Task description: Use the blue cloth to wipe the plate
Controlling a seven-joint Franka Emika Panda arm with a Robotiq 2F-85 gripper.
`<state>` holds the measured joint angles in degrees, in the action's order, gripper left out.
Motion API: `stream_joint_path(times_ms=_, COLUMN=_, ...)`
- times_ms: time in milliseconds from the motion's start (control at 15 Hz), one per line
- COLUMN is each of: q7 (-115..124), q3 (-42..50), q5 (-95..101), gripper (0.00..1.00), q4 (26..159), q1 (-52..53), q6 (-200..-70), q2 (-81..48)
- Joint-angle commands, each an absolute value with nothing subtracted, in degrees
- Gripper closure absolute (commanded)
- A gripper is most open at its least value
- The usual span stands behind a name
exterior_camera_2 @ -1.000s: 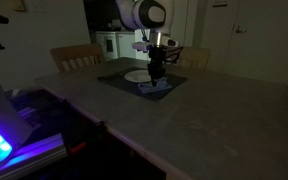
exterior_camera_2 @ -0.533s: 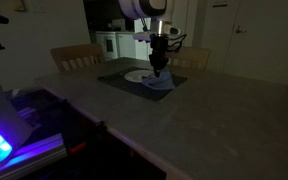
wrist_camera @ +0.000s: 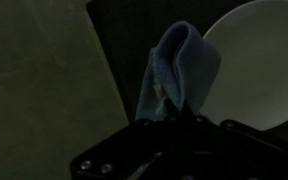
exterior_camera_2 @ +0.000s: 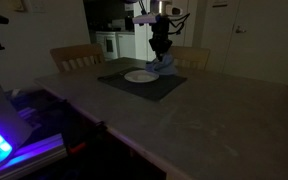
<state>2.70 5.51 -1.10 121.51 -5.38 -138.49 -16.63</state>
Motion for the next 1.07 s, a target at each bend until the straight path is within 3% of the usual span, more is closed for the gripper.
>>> stream_joint_path(times_ms=0, q7=-4.9, q3=2.3, q5=-5.5, gripper=0.98, q4=120.4, q1=-6.2, q6=-136.7, q2=-16.9)
stream_joint_path(times_ms=1000, q7=-10.2, q3=-2.8, q5=-10.3, gripper=0.98, q4=119.3, q1=-6.3, q6=-142.5, q2=-28.1)
